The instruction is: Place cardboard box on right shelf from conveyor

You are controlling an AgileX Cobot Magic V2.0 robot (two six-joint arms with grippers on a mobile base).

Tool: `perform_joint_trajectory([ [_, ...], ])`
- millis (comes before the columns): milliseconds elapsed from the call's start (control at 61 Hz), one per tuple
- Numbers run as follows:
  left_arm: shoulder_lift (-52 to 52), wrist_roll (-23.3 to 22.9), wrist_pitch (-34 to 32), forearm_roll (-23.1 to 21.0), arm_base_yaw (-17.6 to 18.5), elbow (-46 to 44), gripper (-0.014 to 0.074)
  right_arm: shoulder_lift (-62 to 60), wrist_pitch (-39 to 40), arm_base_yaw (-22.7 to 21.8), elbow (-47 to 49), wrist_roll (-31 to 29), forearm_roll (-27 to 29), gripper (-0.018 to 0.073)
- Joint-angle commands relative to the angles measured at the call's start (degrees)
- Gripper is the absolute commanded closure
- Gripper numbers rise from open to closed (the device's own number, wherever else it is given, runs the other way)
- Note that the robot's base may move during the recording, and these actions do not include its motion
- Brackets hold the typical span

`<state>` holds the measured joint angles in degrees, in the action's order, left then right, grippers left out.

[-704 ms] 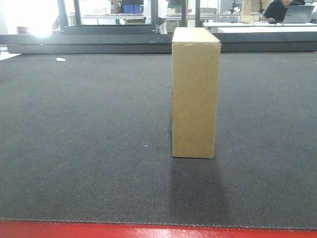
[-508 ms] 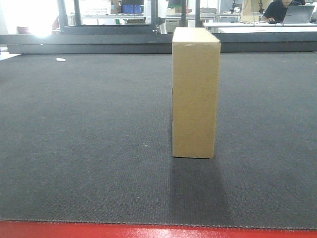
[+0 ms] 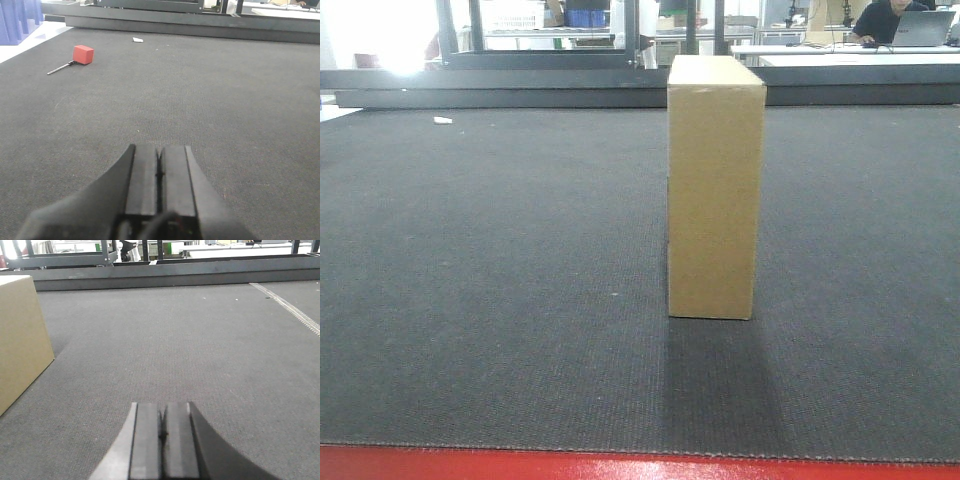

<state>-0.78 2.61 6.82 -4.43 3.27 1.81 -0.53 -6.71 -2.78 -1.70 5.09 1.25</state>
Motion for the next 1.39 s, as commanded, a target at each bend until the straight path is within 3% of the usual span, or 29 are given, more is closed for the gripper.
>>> perform_joint_trajectory([
  [0, -0.77, 0.02, -4.92, -0.34, 0.03, 0.48, 0.0713, -1.14, 5.52, -0.32, 0.24, -0.44, 0.14, 0.0503],
  [295, -0.77, 0.02, -4.92, -0.34, 0.03, 0.48, 0.0713, -1.09, 11.18, -0.32, 2.51, -0.40, 0.14, 0.0503],
  [524, -0.77, 0.02, -4.92, -0.34, 0.03, 0.48, 0.0712, 4.44, 0.58, -0.26, 16.59, -0.38, 0.14, 0.0486],
  [622, -0.77, 0.02, -4.92, -0.34, 0.03, 0.48, 0.0712, 9.83, -1.25, -0.26, 21.73, -0.38, 0.14, 0.0366],
  [803, -0.77, 0.02, -4.92, -0.34, 0.03, 0.48, 0.0712, 21.85, -0.81, 0.83, 27.60, -0.38, 0.14, -0.0060],
  [819, -0.77, 0.02, -4.92, -0.34, 0.03, 0.48, 0.0713, 22.71, -0.81, 1.22, 28.18, -0.38, 0.14, -0.0089],
  [1032, -0.77, 0.02, -4.92, -0.34, 0.03, 0.48, 0.0713, 38.43, -6.73, 7.52, 39.88, -0.21, 0.09, -0.0065],
  [1212, -0.77, 0.02, -4.92, -0.34, 0.03, 0.48, 0.0713, 51.58, -17.42, 17.29, 57.77, 0.05, 0.09, -0.0065],
  [1376, -0.77, 0.02, -4.92, -0.34, 0.03, 0.48, 0.0713, 64.84, -29.94, 26.36, 75.16, 7.04, -1.61, -0.0065],
])
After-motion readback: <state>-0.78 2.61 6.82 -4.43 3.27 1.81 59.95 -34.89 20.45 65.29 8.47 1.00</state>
